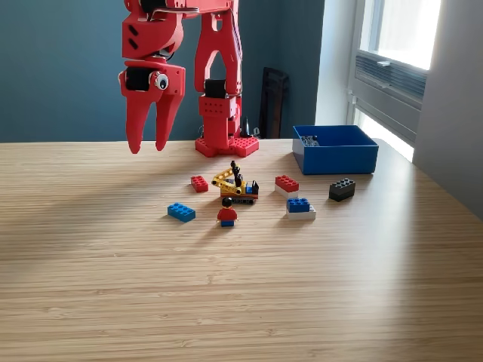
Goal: Grasp a lego block and put it in the bin.
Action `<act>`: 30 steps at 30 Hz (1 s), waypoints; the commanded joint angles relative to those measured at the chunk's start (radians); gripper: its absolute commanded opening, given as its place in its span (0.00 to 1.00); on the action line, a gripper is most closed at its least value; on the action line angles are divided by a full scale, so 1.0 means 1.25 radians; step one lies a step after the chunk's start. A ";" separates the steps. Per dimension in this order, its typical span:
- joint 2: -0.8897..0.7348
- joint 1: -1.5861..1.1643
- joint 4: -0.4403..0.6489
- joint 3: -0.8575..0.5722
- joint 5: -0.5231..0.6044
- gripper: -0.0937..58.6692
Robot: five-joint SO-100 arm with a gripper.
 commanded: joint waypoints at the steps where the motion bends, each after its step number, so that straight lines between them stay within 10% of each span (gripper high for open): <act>1: 0.007 -0.025 -0.033 0.002 0.044 0.35; 30: -0.295 -0.117 -0.039 -0.167 0.201 0.35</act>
